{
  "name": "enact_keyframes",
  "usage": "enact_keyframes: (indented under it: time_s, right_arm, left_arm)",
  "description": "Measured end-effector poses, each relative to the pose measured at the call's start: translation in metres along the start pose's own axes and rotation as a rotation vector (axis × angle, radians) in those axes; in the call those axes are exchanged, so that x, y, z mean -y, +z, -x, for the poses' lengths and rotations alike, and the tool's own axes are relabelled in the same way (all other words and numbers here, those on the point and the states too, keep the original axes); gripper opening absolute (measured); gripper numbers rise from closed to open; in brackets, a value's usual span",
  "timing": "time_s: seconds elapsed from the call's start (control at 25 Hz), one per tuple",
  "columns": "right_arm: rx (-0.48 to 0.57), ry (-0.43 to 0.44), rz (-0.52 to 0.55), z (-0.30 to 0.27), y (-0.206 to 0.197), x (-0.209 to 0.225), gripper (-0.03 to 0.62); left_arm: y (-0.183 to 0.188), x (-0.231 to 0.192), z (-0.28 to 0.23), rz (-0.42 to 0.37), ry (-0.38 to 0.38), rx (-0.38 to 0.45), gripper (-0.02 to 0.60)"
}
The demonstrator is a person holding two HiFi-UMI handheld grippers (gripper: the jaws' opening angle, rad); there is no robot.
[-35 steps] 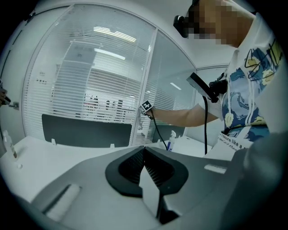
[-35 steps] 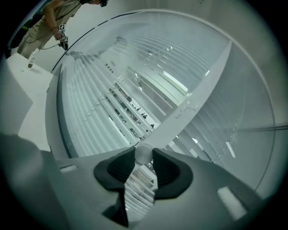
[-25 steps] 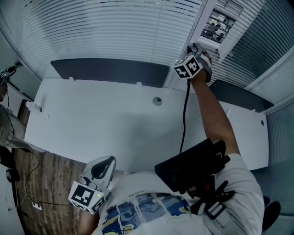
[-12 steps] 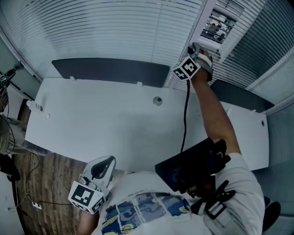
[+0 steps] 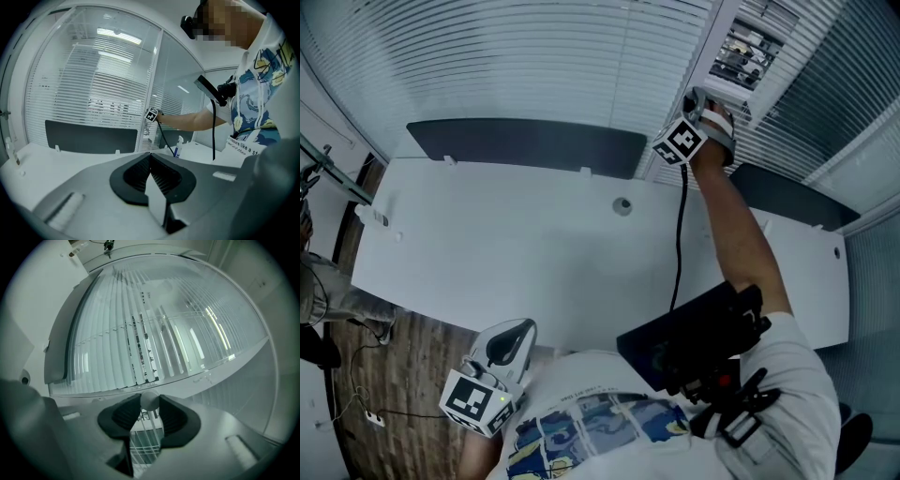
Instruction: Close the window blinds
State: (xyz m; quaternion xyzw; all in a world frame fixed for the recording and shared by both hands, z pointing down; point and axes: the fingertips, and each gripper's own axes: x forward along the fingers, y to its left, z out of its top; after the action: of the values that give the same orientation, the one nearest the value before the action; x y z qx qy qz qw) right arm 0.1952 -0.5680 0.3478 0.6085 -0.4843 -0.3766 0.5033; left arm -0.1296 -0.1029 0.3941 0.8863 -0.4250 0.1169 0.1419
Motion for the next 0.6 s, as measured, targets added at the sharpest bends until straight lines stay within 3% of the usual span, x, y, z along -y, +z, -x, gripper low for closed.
enact_keyframes:
  time_s: [0.32, 0.6]
  right_arm:
    - [-0.027, -0.047, 0.079, 0.0018, -0.0015, 0.0035, 0.124]
    - [-0.01, -0.041, -0.003, 0.0028, 0.0011, 0.0038, 0.132]
  left_arm:
    - [0.0013, 0.0012, 0.0002, 0.0, 0.002, -0.001, 0.005]
    - [0.0031, -0.001, -0.0005, 0.005, 0.003, -0.009, 0.005]
